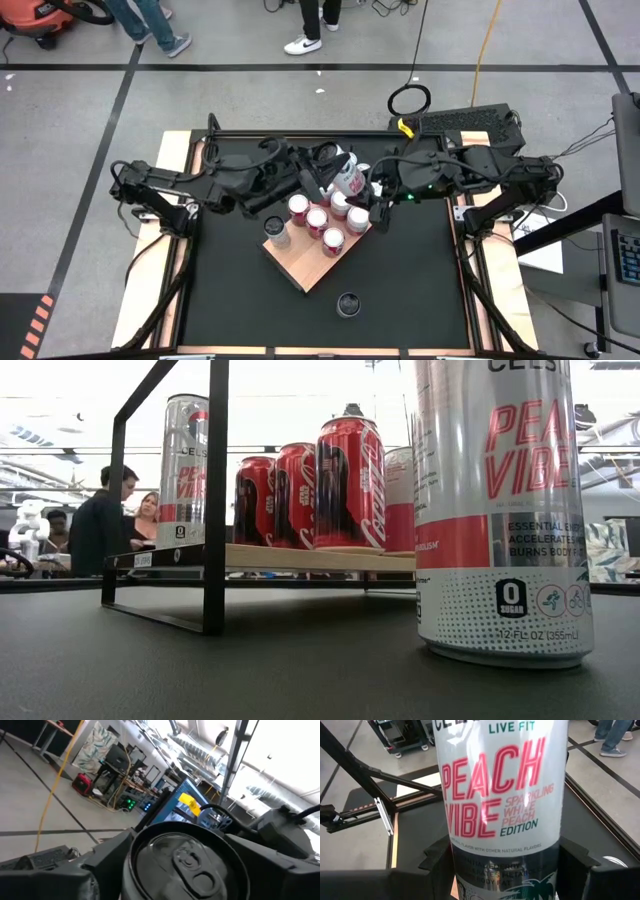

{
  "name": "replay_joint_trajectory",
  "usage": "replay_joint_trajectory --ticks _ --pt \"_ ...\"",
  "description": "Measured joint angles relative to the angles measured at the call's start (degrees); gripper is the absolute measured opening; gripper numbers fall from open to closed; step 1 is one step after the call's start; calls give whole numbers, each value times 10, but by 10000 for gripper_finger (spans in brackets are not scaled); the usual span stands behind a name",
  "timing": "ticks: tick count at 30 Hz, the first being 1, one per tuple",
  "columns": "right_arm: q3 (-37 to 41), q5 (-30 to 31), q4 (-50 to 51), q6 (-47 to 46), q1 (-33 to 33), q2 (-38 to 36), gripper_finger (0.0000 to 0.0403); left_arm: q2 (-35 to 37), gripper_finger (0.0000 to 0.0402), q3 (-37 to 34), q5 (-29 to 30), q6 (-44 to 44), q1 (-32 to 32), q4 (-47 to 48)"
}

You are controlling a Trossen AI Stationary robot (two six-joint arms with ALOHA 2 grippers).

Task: Place canned beverage on shelf
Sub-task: Put the right white pink soda can on the shelf aligned with the other white pink soda can

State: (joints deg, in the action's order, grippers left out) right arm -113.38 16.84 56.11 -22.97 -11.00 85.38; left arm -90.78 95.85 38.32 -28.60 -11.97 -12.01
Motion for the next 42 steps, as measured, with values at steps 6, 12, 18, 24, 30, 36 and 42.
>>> replay_joint_trajectory --ticks 6,12,18,24,30,36,42 --pt "0 0 3 -5 0 1 231 0 274 0 -4 -6 0 22" --pt "0 5 12 -5 0 1 231 0 264 0 -5 -7 -3 28" --pt "0 15 22 0 0 2 231 6 315 0 3 -15 -4 29" --pt "0 26 29 -1 0 2 231 9 358 0 -1 -14 -5 38" --pt "0 26 35 -2 0 2 231 10 353 0 -8 -57 -5 90" --pt "0 28 38 -4 0 2 231 10 323 0 -9 -71 -8 110" --pt "0 28 38 -6 0 2 231 10 289 0 -5 -70 -8 113"
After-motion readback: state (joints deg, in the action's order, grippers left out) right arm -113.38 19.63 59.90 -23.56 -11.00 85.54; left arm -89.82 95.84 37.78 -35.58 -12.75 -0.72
